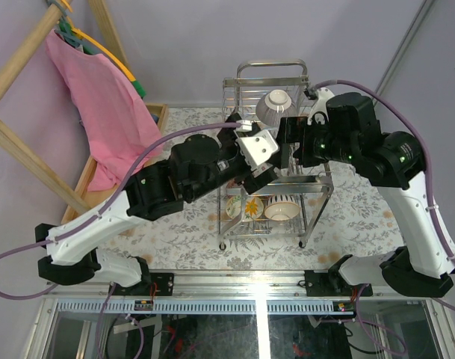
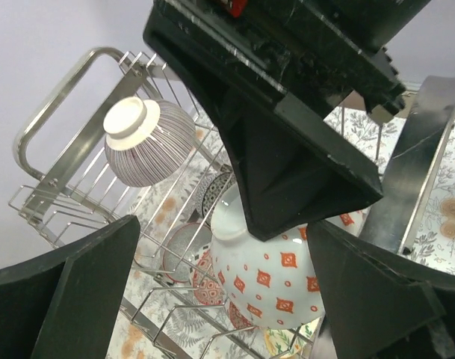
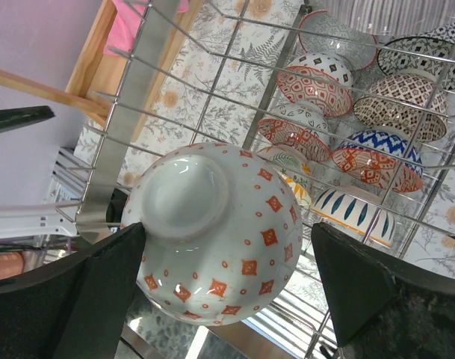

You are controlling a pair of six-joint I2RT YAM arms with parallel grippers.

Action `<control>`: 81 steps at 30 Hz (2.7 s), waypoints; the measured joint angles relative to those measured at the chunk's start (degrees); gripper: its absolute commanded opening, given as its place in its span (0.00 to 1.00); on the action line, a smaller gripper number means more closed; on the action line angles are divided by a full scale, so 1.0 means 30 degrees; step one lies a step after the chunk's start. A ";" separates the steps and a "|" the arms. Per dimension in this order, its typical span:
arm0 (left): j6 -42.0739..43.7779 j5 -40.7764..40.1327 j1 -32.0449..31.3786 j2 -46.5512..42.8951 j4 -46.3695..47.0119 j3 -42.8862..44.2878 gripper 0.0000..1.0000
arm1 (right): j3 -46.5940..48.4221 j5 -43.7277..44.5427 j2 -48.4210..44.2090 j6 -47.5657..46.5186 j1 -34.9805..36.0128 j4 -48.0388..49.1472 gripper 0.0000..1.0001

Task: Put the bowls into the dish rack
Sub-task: Turn the bowl upside down on the dish rack.

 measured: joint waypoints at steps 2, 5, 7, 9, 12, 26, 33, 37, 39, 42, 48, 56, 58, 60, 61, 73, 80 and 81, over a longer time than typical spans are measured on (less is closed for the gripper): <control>-0.0175 0.0131 0.0277 0.0226 0.0036 0.0015 0.92 | -0.0248 -0.0357 -0.0124 0.0350 -0.0423 0.0087 0.99; -0.0430 0.0444 0.0656 0.0262 0.0160 -0.0058 0.91 | -0.0780 -0.1180 -0.0415 0.0889 -0.1421 0.0466 0.99; -0.0546 0.0678 0.0954 0.0211 0.0262 -0.0189 0.90 | -0.0991 -0.1625 -0.0554 0.1239 -0.1996 0.0597 0.99; -0.0634 0.0954 0.1158 0.0146 0.0474 -0.0379 0.90 | -0.0998 -0.1843 -0.0546 0.1523 -0.2273 0.0597 0.99; -0.0736 0.1654 0.1486 -0.0189 0.1202 -0.1056 0.89 | -0.0991 -0.1945 -0.0495 0.1749 -0.2375 0.0605 0.99; -0.1319 0.5515 0.4204 -0.1596 0.2754 -0.3891 0.86 | -0.1392 -0.2659 -0.2674 0.2295 -0.2470 -0.1093 0.18; -0.1909 0.6630 0.4561 -0.1311 0.2346 -0.3942 0.86 | -0.1894 -0.3599 -0.4524 0.2237 -0.2565 0.0248 0.76; -0.2761 0.6841 0.4670 -0.2113 0.2550 -0.4918 0.88 | -0.1639 -0.3920 -0.4284 0.1909 -0.2557 0.0248 0.83; -0.3198 0.6936 0.4692 -0.2754 0.2506 -0.5377 0.88 | -0.1566 -0.3920 -0.3956 0.1792 -0.2557 0.0051 0.83; -0.3665 0.6980 0.4692 -0.3242 0.2506 -0.5435 0.89 | -0.1399 -0.3927 -0.3504 0.1698 -0.2557 -0.0248 0.83; -0.4313 0.7198 0.4962 -0.2739 0.2164 -0.4969 0.89 | -0.1304 -0.3854 -0.2477 0.1566 -0.2535 -0.0874 0.83; -0.5078 0.8298 0.5603 -0.1035 0.1501 -0.3257 0.89 | -0.0641 -0.3497 -0.1698 0.1508 -0.2382 -0.1523 0.94; -0.5238 0.8582 0.5756 -0.0758 0.1450 -0.2965 0.88 | -0.0627 -0.3504 -0.1654 0.1523 -0.2339 -0.1523 0.96; -0.5384 0.8903 0.5938 -0.0393 0.1479 -0.2630 0.88 | -0.0568 -0.3490 -0.1566 0.1523 -0.2266 -0.1552 0.97; -0.5450 0.9056 0.5996 -0.0189 0.1515 -0.2470 0.88 | -0.0546 -0.3468 -0.1523 0.1515 -0.2200 -0.1574 0.97; -0.5865 0.9347 0.6288 -0.0933 0.2543 -0.3628 0.87 | 0.0095 -0.1304 -0.0991 0.1399 -0.0627 -0.2084 0.95; -0.5931 0.8939 0.6288 -0.3147 0.2725 -0.5253 0.90 | -0.0182 -0.1129 -0.1654 0.0933 -0.0182 -0.1239 0.95; -0.5952 0.8845 0.6288 -0.3483 0.2812 -0.5435 0.90 | -0.0313 -0.1035 -0.1814 0.0648 -0.0182 -0.0831 0.95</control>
